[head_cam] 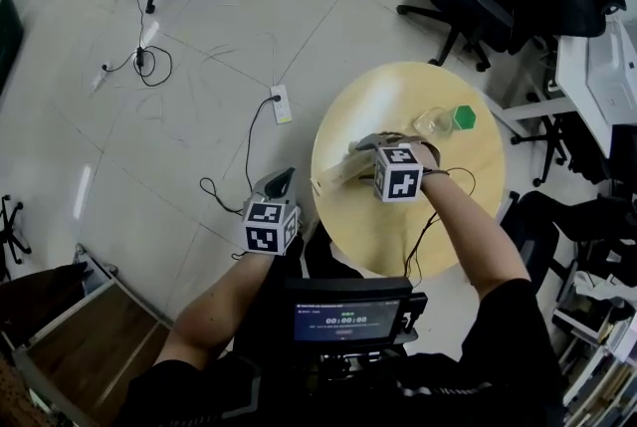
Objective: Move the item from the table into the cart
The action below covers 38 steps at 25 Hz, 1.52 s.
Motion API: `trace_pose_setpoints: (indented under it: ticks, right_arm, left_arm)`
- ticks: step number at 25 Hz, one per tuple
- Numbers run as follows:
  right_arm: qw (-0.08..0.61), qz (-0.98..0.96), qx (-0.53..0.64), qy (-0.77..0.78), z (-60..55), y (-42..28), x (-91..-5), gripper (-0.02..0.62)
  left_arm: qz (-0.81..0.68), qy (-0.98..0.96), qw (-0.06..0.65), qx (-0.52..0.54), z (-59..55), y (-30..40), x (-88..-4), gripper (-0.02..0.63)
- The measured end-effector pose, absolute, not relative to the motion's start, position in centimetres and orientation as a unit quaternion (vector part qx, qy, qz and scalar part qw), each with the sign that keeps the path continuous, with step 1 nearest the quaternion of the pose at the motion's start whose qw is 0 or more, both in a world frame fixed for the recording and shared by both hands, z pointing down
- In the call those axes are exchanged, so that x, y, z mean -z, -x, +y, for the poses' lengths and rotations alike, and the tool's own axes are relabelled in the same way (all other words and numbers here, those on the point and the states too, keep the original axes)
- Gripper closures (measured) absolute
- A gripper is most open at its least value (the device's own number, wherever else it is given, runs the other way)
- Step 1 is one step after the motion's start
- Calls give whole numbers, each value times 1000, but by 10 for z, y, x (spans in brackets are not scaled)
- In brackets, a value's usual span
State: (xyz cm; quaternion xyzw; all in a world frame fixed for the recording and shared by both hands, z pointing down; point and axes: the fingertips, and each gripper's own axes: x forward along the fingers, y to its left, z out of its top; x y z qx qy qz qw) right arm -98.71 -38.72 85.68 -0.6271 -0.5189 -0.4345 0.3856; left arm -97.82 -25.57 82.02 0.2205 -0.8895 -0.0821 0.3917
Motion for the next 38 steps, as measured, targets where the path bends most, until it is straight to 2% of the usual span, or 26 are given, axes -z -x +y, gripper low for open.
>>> trace_pose_setpoints:
  ticks: [4,6,15,16,21,23,26,28,38]
  right_arm:
    - [384,-492,455,635,-387,991,-873,336]
    - [375,-483,465,641,-386,993,-877,367]
    - [379,-435,494,650,-387,986,-905,372]
    - [380,-434,493,651,-388,986,-905,414]
    - [385,-434,487,653,-388,985,-905,430]
    - [394,-441,478,650,-389,983,-906,482]
    - [403,-465,455,644,-386,985,-904,505]
    - [401,-482,443,641,-387,988,-899,565]
    - [393,-611,355,588,-399,985,-830,577]
  left_arm:
    - [-888,-216,398,85,-254,980,-830,598]
    - [-888,-214,399,83,-253,982,-834,599]
    - [-889,-216,393,94,-249,988,-839,598]
    - [-888,-214,395,94,-249,988,-839,598]
    - [-888,-214,394,96,-249,987,-839,598]
    - [-888,-217,393,96,-251,984,-838,598]
    - [-888,-215,394,95,-248,980,-839,598]
    - [-888,-211,397,96,-248,977,-839,598]
    - [-893,-236,374,84,-268,964,-785,598]
